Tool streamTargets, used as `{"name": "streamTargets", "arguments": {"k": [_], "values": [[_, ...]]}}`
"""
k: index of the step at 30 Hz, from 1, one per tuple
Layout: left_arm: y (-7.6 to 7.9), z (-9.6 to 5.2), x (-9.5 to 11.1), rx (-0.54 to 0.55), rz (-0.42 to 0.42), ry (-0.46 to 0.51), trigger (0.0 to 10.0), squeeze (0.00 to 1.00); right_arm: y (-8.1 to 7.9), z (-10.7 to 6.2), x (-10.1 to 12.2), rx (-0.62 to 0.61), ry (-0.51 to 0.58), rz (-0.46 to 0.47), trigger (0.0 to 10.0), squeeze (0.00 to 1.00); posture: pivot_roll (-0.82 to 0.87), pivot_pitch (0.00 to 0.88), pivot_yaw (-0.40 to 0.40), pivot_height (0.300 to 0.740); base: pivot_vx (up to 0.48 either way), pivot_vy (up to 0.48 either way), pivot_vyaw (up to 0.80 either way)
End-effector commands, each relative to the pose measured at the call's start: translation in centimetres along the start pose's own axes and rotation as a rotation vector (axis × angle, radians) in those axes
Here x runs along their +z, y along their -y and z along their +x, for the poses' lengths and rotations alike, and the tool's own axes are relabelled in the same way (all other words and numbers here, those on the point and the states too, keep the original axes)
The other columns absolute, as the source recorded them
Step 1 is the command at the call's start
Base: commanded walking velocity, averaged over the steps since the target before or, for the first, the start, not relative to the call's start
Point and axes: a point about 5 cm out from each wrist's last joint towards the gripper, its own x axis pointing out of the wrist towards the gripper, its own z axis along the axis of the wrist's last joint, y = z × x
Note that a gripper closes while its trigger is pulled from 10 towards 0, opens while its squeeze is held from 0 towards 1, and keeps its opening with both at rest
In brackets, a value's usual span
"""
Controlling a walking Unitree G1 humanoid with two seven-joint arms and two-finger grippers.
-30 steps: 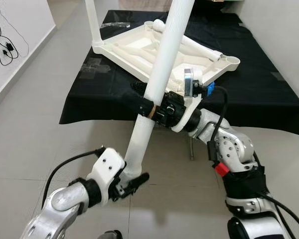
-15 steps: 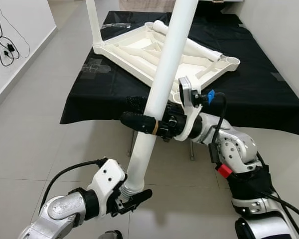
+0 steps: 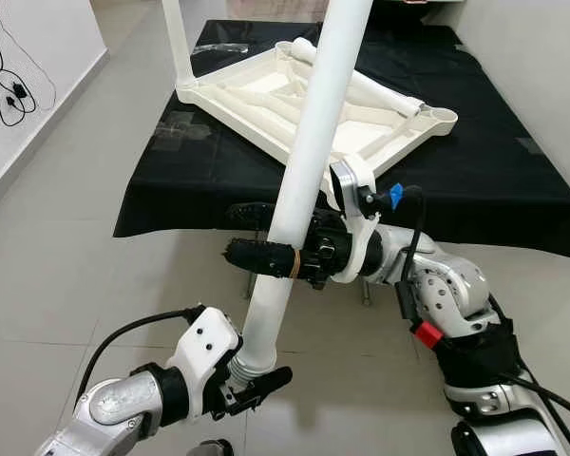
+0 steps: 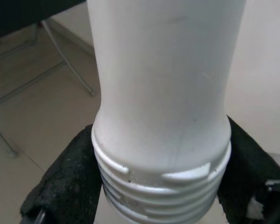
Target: Building children table
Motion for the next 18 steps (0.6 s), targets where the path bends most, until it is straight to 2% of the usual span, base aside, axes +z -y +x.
{"name": "streamTargets", "arguments": {"k": [1,13,18], "values": [[0.48,-0.08,-0.27,-0.028,0.003,-0.015,10.0,0.00,-0.59,0.69,-0.04,0.056,0.002,0.008,0.0,0.00,0.11,0.173,-0.014,0.740,0.000,0.000,0.00],[0.06,-0.16,-0.32,-0.017,0.004,-0.021,10.0,0.00,-0.94,0.72,-0.04,0.075,-0.004,0.009,0.0,0.00,0.11,0.173,-0.012,0.740,0.000,0.000,0.00],[-0.45,-0.12,-0.71,0.027,-0.021,-0.051,10.0,0.00,-0.83,0.62,-0.01,0.066,0.000,0.012,0.0,0.00,0.11,0.171,-0.011,0.740,0.000,0.000,0.00]]}}
